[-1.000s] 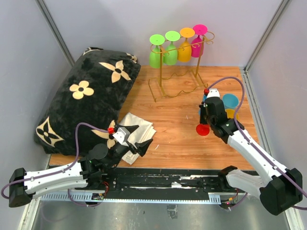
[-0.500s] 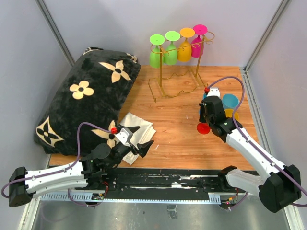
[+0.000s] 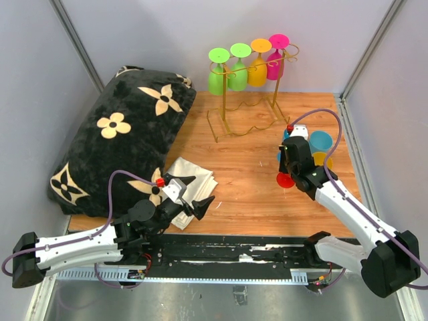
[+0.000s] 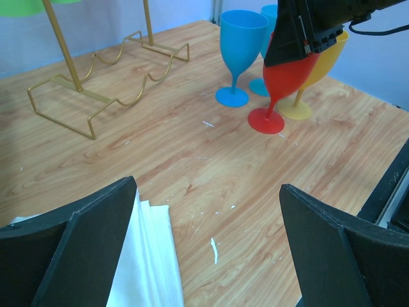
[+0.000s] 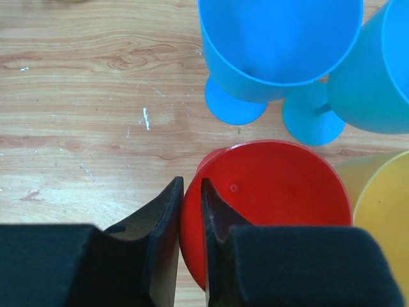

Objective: Take the wine glass off the wine glass rack
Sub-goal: Place the wine glass at the center of the board.

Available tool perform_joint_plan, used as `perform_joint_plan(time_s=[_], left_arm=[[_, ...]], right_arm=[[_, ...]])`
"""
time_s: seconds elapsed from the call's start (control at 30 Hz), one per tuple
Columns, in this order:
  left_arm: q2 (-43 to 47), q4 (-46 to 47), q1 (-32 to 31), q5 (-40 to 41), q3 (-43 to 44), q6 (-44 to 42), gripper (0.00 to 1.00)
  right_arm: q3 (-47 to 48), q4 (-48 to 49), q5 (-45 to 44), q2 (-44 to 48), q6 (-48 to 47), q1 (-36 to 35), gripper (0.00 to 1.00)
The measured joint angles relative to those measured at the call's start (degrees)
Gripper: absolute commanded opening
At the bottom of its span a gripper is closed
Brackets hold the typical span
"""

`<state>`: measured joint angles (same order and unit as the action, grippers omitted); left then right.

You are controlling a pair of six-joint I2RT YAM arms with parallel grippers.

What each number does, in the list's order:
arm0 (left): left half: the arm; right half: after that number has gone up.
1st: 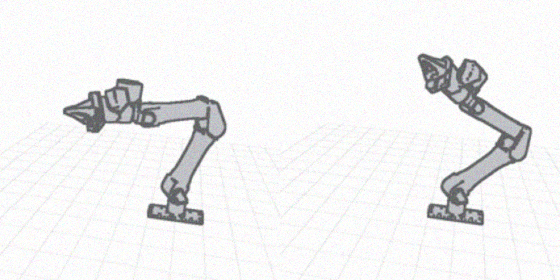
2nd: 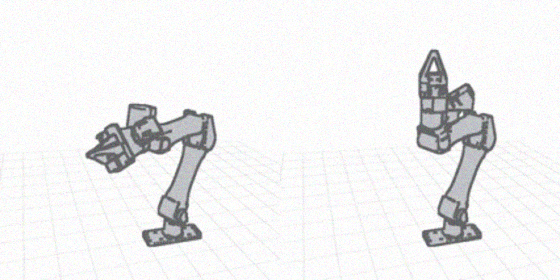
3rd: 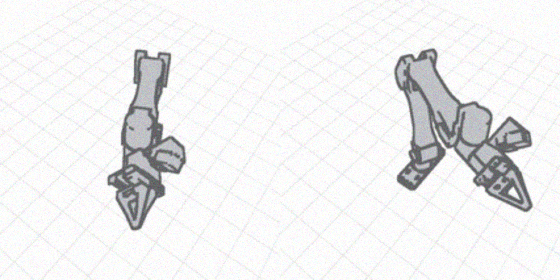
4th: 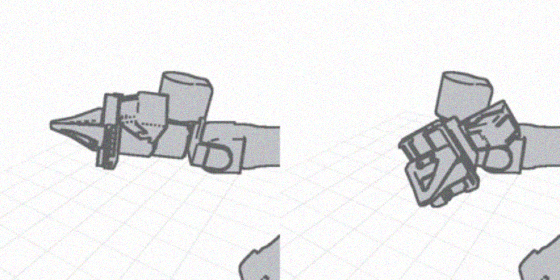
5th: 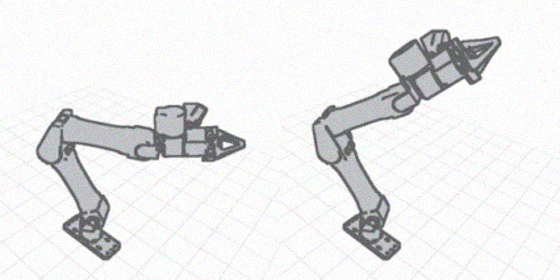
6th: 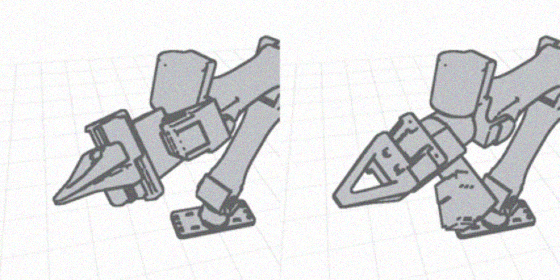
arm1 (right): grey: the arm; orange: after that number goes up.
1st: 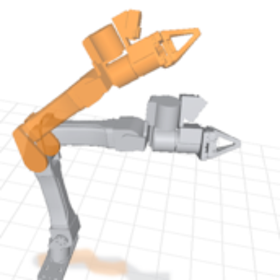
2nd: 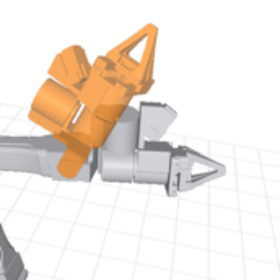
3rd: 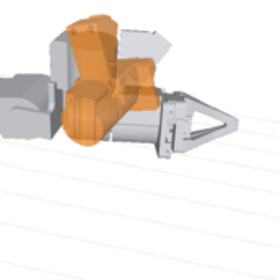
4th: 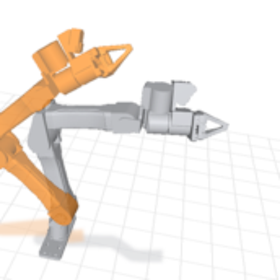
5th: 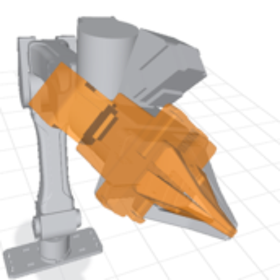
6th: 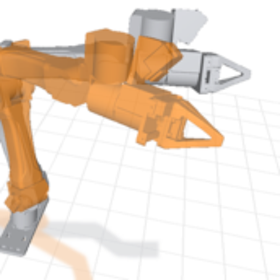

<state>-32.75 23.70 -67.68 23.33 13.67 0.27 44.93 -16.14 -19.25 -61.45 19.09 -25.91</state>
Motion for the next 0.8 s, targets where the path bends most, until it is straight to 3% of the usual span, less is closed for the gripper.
perform_joint_plan(time_s=[0.47,0.6,0.8], left_arm=[[-0.48,-0.04,0.0,-0.07,0.15,0.17,1.0],[-0.63,-0.04,0.0,-0.07,0.15,0.2,1.0],[-0.94,-0.04,0.0,-0.09,0.15,0.22,1.0]], right_arm=[[-1.55,-0.2,0.33,6.19,-0.07,0.0,0.44],[-1.55,-0.24,1.03,8.7,-0.26,0.0,0.45],[-1.55,-1.31,1.77,11.43,-0.83,0.02,0.58]])
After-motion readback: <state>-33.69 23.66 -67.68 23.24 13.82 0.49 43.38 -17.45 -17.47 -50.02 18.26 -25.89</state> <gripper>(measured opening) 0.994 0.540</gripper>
